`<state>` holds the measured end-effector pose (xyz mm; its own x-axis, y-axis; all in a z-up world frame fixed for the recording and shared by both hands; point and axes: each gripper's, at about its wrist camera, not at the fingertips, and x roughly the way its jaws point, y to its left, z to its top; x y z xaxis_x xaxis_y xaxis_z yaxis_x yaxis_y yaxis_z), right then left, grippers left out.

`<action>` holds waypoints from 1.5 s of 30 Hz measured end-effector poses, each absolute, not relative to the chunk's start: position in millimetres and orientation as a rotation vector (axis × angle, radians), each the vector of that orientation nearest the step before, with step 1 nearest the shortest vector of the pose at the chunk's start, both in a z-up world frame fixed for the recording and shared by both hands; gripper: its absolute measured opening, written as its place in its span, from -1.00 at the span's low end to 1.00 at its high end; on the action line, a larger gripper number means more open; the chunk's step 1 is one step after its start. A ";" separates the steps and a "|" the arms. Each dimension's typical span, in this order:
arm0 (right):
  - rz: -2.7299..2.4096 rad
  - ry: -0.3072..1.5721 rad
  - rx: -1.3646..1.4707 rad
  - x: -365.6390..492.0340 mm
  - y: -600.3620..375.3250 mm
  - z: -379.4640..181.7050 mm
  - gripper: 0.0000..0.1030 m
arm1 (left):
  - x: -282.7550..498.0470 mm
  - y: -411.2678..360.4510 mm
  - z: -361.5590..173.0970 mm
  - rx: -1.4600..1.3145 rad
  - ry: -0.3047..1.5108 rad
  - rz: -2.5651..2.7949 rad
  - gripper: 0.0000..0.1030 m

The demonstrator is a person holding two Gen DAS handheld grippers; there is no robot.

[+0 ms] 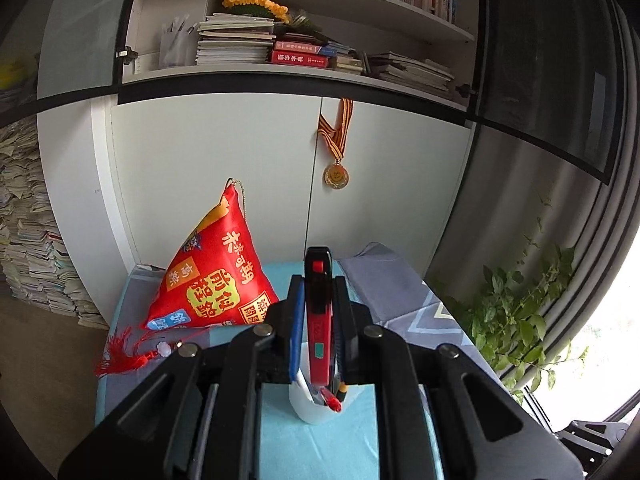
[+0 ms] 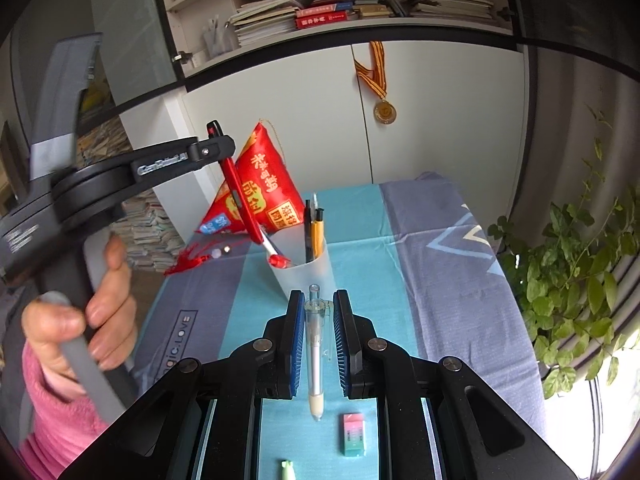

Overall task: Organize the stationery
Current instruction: 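Lower the box cutter into the cup and open left tool while right tool lifts clear pen, then lower the clear pen into the frosted cup and open the right tool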

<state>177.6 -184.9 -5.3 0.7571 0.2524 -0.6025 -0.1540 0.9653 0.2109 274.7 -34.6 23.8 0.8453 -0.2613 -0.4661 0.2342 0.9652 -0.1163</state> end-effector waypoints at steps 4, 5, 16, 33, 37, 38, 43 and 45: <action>0.216 0.670 0.163 181.0 -190.9 -5.2 -0.70 | 298.0 -33.3 0.6 -0.096 0.545 -0.258 -0.77; 0.215 0.669 0.165 182.3 -192.0 -5.0 -0.70 | 302.1 -34.6 -4.6 -0.099 0.560 -0.259 -0.77; 0.212 0.676 0.180 193.4 -193.8 -9.4 -0.70 | 303.4 -49.6 -28.8 -0.024 0.560 -0.251 -0.77; 0.210 0.675 0.186 190.1 -193.7 -7.6 -0.70 | 281.9 -49.3 -23.6 0.031 0.522 -0.269 -0.73; 0.209 0.671 0.185 192.2 -194.4 -6.6 -0.70 | 262.9 -24.7 -16.4 -0.022 0.499 -0.242 -0.28; 0.208 0.670 0.186 193.7 -194.5 -6.5 -0.70 | 256.9 -17.3 -16.9 -0.034 0.495 -0.227 -0.16; 0.204 0.668 0.182 200.2 -191.2 -5.1 -0.70 | 236.2 14.1 -36.0 -0.073 0.529 -0.191 -0.15; 0.204 0.661 0.178 203.3 -187.7 -2.4 -0.70 | 233.1 24.9 -47.8 -0.094 0.542 -0.169 -0.14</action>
<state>203.3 -187.7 -2.4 0.7708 0.2437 -0.5887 -0.1309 0.9648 0.2279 233.1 24.9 -47.8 0.8430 -0.1851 -0.5050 0.1354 0.9817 -0.1338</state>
